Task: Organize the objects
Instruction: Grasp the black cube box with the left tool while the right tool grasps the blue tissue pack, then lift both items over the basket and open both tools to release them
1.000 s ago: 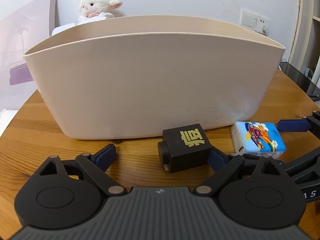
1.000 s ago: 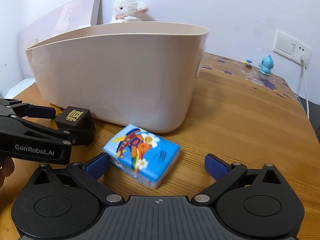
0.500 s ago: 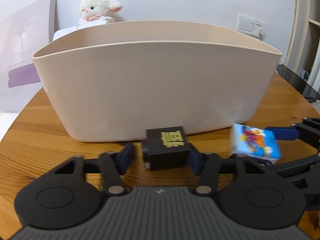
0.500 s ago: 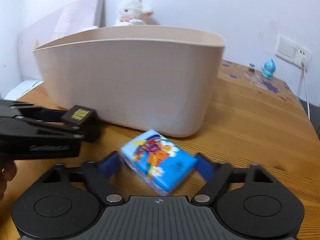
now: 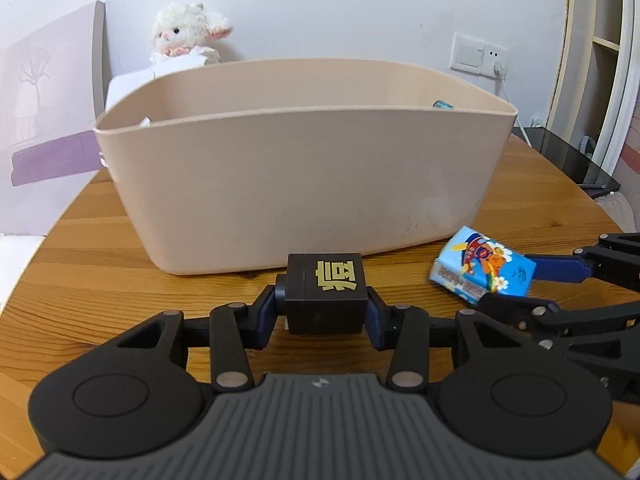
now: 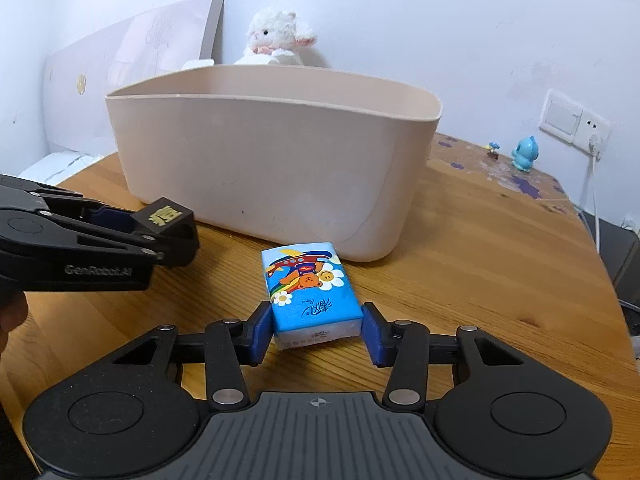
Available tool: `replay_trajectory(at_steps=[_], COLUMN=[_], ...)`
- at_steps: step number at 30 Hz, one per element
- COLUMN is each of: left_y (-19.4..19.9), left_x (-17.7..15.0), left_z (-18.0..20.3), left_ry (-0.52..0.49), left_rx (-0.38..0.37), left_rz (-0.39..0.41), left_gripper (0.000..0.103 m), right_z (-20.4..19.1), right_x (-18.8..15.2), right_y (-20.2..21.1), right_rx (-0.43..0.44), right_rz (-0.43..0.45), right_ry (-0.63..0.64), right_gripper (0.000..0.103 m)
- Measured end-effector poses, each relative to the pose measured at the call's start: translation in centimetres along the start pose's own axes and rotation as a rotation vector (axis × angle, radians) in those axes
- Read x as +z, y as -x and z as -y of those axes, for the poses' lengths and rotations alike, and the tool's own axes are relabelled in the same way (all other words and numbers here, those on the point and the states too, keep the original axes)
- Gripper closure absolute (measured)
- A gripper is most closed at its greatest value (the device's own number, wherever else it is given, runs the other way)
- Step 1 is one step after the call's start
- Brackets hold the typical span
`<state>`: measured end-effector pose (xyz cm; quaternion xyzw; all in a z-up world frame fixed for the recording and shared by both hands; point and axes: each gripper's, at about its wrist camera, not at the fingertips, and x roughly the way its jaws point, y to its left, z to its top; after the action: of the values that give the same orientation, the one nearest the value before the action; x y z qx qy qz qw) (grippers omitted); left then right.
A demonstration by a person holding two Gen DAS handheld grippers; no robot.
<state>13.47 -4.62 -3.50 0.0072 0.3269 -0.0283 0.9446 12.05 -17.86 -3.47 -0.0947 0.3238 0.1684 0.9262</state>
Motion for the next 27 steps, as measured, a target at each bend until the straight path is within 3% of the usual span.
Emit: replay_trajectory(at_steps=[8,13,21,27], left_y=[3.4,6.1,9.5,9.6], left_x=[0.5,1.5,4.8,7.7], left_z=[-0.6,-0.3,-1.0,-2.0], left_ry=[-0.004,-0.025,-0.039,-0.034], left_rx=[0.003,0.026,0.024,0.037], left_rz=[0.021,0.079,0.168,0.208], left_gripper=[0.056,0.056,0.056,0.056], right_z=[-0.6,-0.2,0.9,2.0], right_x=[0.6,1.9,5.3,8.2], right_y=[4.2,6.9,10.1,10.4], right_rx=[0.006,-0.004,-0.017,-0.028], right_rz=[0.080,0.148,0.264,0.323], right_ry=[0.020,0.010,-0.025,-0.060], right_gripper=[0.059,0.059,0.059,0.059])
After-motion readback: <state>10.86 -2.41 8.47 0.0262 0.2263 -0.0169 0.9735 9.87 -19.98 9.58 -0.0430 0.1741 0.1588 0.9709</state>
